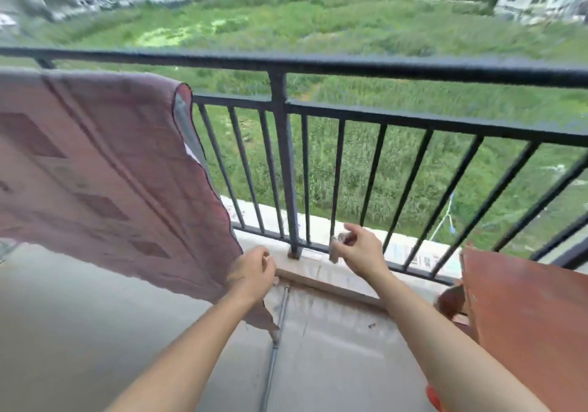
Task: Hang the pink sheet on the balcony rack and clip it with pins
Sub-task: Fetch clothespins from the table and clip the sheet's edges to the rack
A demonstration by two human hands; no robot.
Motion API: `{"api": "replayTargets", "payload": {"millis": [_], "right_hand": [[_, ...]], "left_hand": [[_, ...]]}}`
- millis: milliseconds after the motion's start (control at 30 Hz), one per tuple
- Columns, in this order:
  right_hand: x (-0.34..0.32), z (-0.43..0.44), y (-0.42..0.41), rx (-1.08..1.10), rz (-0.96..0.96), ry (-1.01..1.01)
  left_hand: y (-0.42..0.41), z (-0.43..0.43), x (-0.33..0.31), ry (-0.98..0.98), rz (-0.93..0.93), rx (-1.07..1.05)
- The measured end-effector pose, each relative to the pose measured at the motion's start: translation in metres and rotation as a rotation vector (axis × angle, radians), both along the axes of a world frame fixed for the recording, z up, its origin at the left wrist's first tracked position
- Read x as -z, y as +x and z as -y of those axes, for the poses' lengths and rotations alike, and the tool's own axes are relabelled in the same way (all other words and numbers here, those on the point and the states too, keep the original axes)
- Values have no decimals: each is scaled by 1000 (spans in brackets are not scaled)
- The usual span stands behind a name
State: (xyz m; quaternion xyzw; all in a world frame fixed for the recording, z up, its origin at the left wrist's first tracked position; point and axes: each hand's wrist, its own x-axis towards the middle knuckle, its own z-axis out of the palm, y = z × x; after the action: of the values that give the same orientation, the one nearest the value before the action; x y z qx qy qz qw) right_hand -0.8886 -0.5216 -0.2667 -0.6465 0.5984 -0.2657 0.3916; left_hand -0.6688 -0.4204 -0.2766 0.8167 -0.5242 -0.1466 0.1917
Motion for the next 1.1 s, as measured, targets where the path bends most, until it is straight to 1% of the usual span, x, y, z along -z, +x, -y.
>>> {"api": "replayTargets", "payload": {"millis": [67,133,200,267,300,400,433,467,533,700,833,933,1000,1067,1100], "right_hand": [[-5,5,31,-76,55,55],[-8,12,55,-155,88,96],[-8,24,72,-226,101,127],[-8,37,84,-279,170,196],[-8,45,88,-273,241,265],[-13,71,104,-197,650,591],[-17,78,109,-178,754,684],[-20,84,114,-178,817,754],[-25,96,127,-246,813,828],[-27,112,152,-605,554,918],[-16,121,174,-697,517,964],[-11,122,192,-716,528,1019],[-8,121,201,-778,511,968],[-6,119,207,-918,460,883],[-7,118,208,-992,441,874]], "left_hand": [[18,-3,6,5,-116,-122],[31,-4,9,-5,-187,-248],[38,-3,10,-40,-217,-377],[40,1,9,-72,-194,-480],[40,4,7,-86,-164,-523],[39,17,-4,-147,-111,-635],[38,22,-9,-175,-106,-658],[38,27,-13,-202,-98,-680],[37,36,-21,-244,-64,-724],[34,48,-28,-217,50,-795],[26,43,-27,-232,58,-832],[23,36,-24,-244,86,-862],[23,33,-24,-229,83,-894],[23,32,-24,-228,87,-903],[24,33,-24,-232,88,-901]]}}
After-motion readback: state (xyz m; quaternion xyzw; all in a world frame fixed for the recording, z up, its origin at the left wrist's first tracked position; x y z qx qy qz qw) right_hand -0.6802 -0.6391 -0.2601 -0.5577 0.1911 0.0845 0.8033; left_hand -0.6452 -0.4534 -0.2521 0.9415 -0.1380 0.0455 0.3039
